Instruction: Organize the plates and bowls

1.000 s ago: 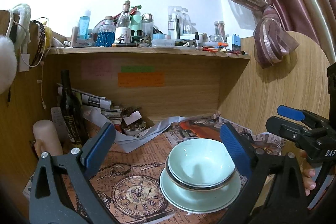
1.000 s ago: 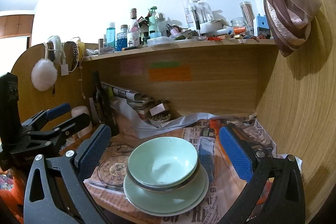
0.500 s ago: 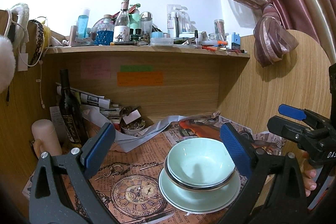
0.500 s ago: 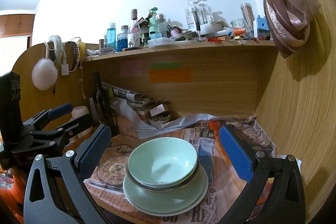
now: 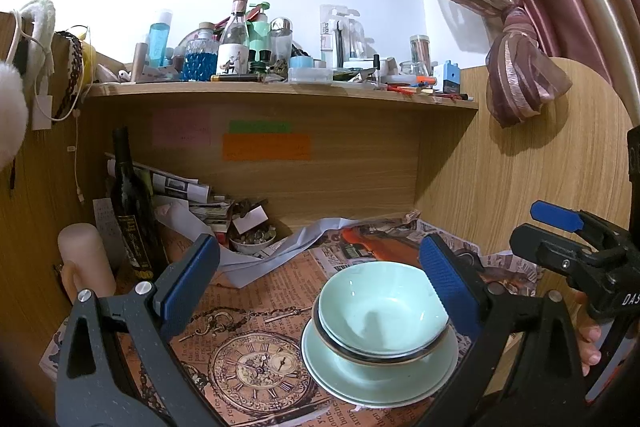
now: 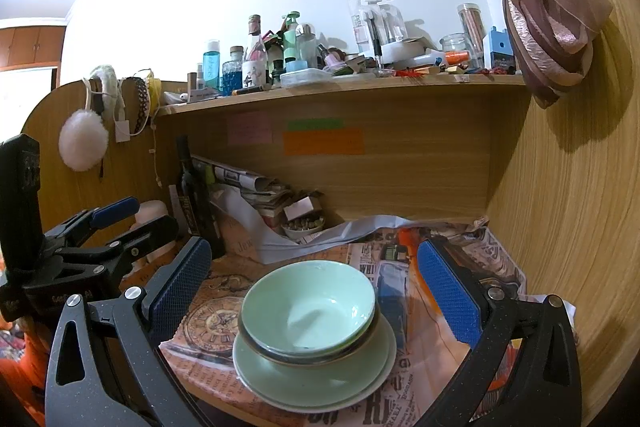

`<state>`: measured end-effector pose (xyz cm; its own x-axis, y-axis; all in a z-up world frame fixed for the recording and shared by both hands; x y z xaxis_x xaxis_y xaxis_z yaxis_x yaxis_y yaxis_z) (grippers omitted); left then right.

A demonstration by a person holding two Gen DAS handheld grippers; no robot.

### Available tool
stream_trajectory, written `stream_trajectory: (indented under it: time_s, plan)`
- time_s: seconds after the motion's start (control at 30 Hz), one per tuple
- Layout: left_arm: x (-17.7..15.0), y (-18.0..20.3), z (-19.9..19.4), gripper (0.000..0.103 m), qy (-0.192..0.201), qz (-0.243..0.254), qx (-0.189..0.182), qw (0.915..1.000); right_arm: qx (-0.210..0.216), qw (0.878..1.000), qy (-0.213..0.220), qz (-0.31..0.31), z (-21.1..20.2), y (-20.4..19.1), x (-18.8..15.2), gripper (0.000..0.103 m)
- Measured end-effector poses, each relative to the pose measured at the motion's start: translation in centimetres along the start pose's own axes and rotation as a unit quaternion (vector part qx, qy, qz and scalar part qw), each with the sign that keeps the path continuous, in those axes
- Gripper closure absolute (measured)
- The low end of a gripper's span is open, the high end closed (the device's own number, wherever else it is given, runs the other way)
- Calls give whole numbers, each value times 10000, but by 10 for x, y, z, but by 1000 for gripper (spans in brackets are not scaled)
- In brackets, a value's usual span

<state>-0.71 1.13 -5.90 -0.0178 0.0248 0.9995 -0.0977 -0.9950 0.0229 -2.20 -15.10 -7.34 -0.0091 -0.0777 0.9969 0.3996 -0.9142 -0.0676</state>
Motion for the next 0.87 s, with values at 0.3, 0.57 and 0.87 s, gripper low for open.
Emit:
stream_trajectory:
  time_s: [0.3,0.57,0.87]
  plan:
    - [0,-1,0,1,8,-71,-32,10000,0,10000,-13,13,1,1,-1,0]
    - [-1,-4,3,1,-107,-215,-106,9997,10,10000,-35,28,3,2,-1,0]
    - [-3,-4,3,1,-126,-235,-127,9996,-10,9999,-123,96,9,6,-5,0]
Point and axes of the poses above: each gripper's, at about its wrist camera, not at the fingertips, and z roughly the way its jaws point, y to its right, x to its top, the point moved 1 cm from there along z, roughly the way its jaws point, and after that the axes turned 8 degrees about y, right-handed, at the moved point
